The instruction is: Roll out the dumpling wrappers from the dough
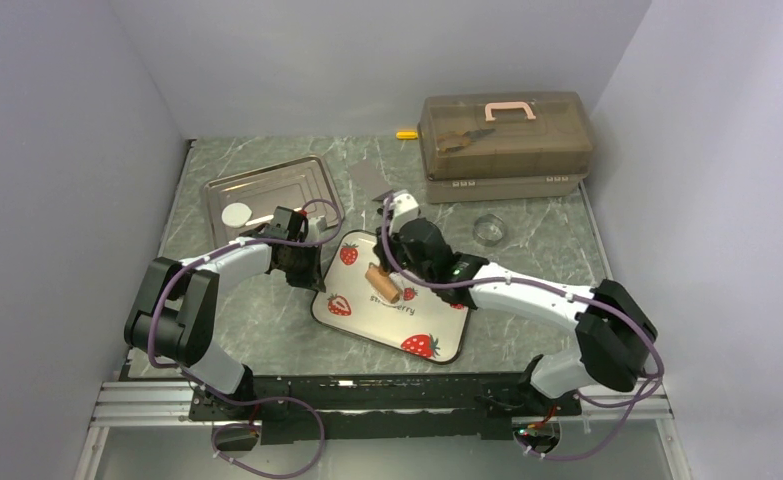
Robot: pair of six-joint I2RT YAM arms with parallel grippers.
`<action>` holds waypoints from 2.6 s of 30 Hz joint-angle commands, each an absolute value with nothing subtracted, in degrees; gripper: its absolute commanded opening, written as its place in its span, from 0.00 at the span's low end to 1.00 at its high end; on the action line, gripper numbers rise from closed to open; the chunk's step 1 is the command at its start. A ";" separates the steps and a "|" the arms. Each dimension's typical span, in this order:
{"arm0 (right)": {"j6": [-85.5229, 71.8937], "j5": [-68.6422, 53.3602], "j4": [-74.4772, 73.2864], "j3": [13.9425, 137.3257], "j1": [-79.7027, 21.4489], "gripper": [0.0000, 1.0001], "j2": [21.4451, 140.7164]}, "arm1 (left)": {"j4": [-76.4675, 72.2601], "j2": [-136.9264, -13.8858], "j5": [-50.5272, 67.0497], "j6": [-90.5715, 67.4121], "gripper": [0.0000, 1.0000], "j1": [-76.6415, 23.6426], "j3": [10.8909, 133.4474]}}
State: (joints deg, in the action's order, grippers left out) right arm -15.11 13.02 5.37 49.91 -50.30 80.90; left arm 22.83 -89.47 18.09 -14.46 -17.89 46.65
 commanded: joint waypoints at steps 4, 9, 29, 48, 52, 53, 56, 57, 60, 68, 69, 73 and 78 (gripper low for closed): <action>-14.04 10.80 -4.77 49.40 -57.57 0.00 86.70 | 22.31 -88.29 12.62 -13.49 0.00 -17.71 45.84; -12.58 14.83 -7.39 48.37 -53.72 0.00 86.44 | 22.25 -88.41 12.74 -13.52 0.00 -17.64 45.79; -13.43 -8.74 1.61 53.46 -44.41 0.00 76.20 | 22.26 -88.29 12.80 -13.53 0.00 -17.67 45.78; -9.81 -5.55 8.13 48.31 -36.86 0.00 79.61 | 22.22 -88.16 12.83 -13.42 0.00 -17.49 45.87; -5.60 -4.85 5.95 41.72 -40.57 0.00 80.67 | 22.02 -87.78 13.05 -13.42 0.00 -17.16 45.64; -5.73 -4.23 4.99 40.85 -41.75 0.00 80.90 | 22.09 -87.87 13.01 -13.41 0.00 -17.06 45.68; -7.58 -1.66 1.09 39.83 -44.33 0.00 81.33 | 22.21 -88.28 13.09 -13.43 0.00 -16.96 45.86; -8.89 -1.82 0.24 39.55 -44.75 0.00 81.26 | 22.21 -88.39 13.16 -13.38 0.00 -16.96 45.88; -13.16 -5.19 -4.14 40.21 -45.03 0.00 82.12 | 22.23 -88.59 13.29 -13.49 0.00 -16.96 45.79; -17.56 -13.69 -8.95 51.13 -45.78 0.00 80.96 | 22.32 -88.29 13.04 -13.36 0.00 -16.96 45.97; -17.76 -14.86 -9.11 53.91 -45.69 0.00 80.50 | 22.25 -88.25 13.09 -13.36 0.00 -16.96 45.94; -17.65 -15.06 -9.50 61.11 -44.43 0.00 79.11 | 22.19 -88.12 13.10 -13.34 0.00 -16.96 45.88; -14.42 -5.91 -11.44 62.95 -42.37 0.00 80.34 | 22.15 -87.65 13.10 -13.14 0.00 -16.96 45.79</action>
